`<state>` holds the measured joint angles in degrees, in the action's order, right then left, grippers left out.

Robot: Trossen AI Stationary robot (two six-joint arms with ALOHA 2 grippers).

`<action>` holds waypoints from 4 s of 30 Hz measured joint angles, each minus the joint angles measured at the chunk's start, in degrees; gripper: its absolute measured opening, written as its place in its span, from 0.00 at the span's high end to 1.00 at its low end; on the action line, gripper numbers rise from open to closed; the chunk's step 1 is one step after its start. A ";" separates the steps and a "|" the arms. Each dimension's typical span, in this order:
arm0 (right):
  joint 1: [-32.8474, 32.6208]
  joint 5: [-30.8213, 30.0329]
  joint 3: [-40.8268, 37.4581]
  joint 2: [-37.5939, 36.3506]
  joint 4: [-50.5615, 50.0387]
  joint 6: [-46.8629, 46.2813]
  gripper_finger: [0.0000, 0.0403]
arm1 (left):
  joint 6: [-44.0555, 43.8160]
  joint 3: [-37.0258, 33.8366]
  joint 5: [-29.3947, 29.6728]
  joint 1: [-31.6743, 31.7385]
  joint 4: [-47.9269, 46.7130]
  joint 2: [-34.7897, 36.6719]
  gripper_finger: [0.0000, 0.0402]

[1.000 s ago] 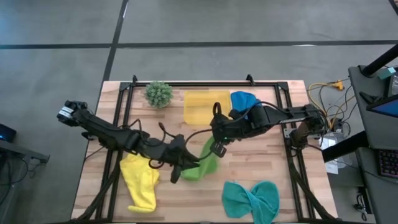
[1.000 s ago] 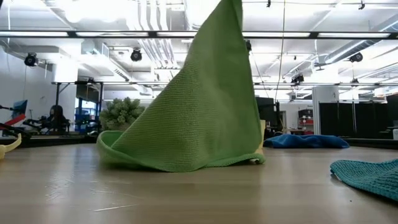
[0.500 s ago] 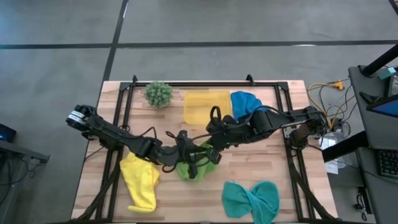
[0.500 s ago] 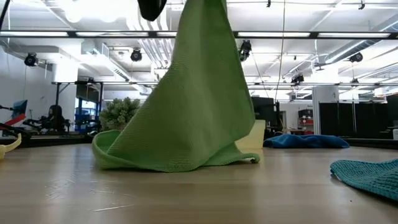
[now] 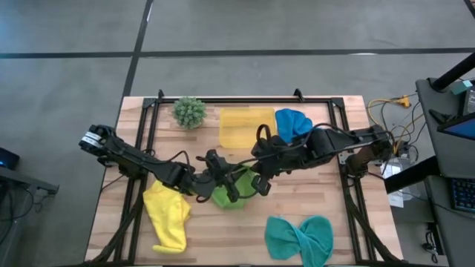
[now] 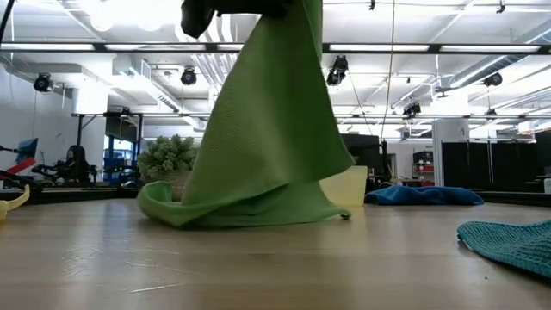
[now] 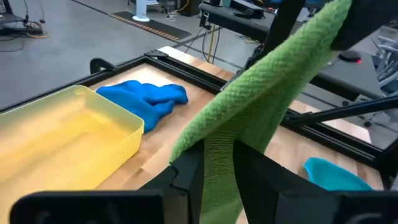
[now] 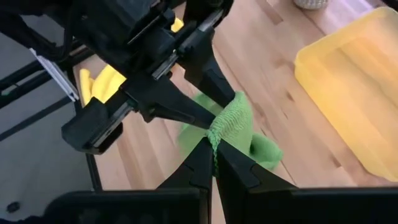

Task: Fold microfiber towels
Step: Fold the green towel

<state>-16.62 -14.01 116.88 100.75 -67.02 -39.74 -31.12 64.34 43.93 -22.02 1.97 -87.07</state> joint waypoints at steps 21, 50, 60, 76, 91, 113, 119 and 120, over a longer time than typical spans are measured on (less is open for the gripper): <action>-0.19 0.61 1.14 -1.05 0.94 5.10 0.98 | 1.55 -1.11 -4.56 4.72 -2.26 0.55 0.62; -4.71 -3.18 8.43 -1.18 -2.82 3.34 0.98 | 0.37 2.54 -32.46 4.08 -13.09 5.76 0.59; -1.88 -3.14 5.76 -1.18 -2.69 4.25 0.98 | -7.81 2.10 -24.01 -1.34 -11.45 -0.24 0.59; -1.22 -2.55 5.22 -1.16 -3.10 6.28 0.98 | -16.66 2.27 -10.26 -4.50 -21.14 -2.02 0.59; -1.22 -2.55 5.22 -1.12 -2.61 6.13 0.98 | -14.75 1.90 -9.17 -3.46 -19.09 -7.36 0.59; -1.22 -2.50 5.18 -1.12 -8.64 14.46 0.98 | -9.94 2.33 -12.51 -3.04 -35.40 0.49 1.00; -1.24 -5.86 5.16 -2.22 -12.18 20.07 0.98 | -6.09 4.65 -11.56 -2.99 -49.14 14.31 1.00; -1.19 -7.78 5.14 -2.68 -12.63 21.13 0.98 | -5.18 5.31 -10.83 -2.90 -51.37 16.47 1.00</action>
<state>-17.81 -21.79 122.02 98.07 -79.66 -18.61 -36.30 69.65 33.11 -24.92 -49.40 -70.60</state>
